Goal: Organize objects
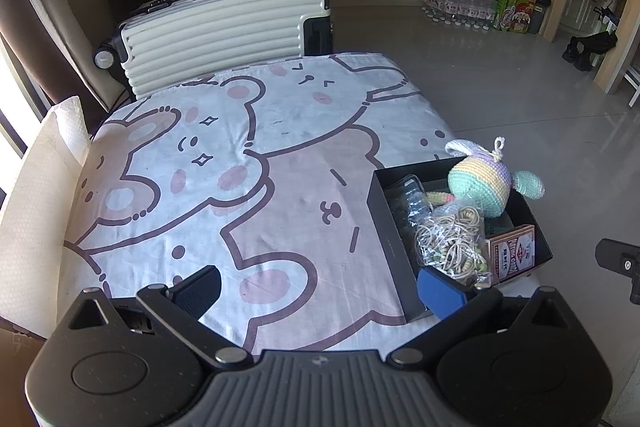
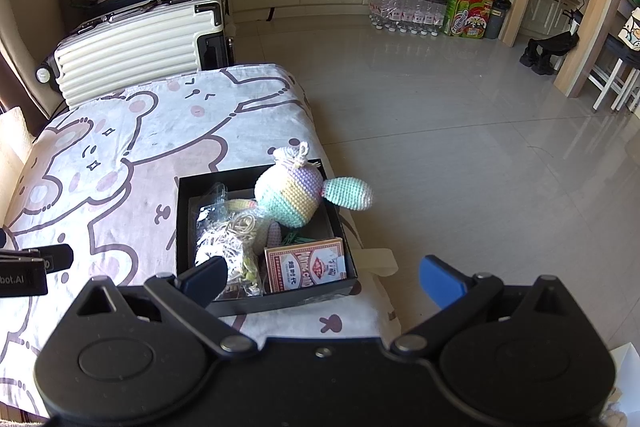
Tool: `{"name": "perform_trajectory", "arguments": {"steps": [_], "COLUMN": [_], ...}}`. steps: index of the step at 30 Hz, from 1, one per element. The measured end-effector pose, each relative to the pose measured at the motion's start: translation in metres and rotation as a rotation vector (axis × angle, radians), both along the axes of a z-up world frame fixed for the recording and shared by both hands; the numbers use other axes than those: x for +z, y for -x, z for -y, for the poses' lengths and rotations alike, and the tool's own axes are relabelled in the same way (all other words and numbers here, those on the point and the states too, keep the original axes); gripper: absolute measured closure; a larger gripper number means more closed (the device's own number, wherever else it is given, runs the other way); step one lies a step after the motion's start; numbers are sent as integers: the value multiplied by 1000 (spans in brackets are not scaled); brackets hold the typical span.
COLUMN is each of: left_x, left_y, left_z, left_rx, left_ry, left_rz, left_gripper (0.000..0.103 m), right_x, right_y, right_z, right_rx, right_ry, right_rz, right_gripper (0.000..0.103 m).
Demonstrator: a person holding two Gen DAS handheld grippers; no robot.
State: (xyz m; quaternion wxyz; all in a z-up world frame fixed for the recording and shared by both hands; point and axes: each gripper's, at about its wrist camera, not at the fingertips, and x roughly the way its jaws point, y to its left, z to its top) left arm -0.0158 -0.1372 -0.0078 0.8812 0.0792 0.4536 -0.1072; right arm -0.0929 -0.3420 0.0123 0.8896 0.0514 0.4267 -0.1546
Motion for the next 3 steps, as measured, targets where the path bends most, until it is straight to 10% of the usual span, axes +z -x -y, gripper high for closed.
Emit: {"name": "perform_trajectory", "arguments": {"steps": [3], "left_x": [0], "left_y": [0], "left_z": [0], "left_rx": [0], "left_ry": [3], "left_rz": [-2], "left_gripper": [0], "right_x": [0], "right_y": [0], "right_z": [0], "right_rx": [0], "right_ry": [0], "right_rz": [0], "right_gripper": [0]}}
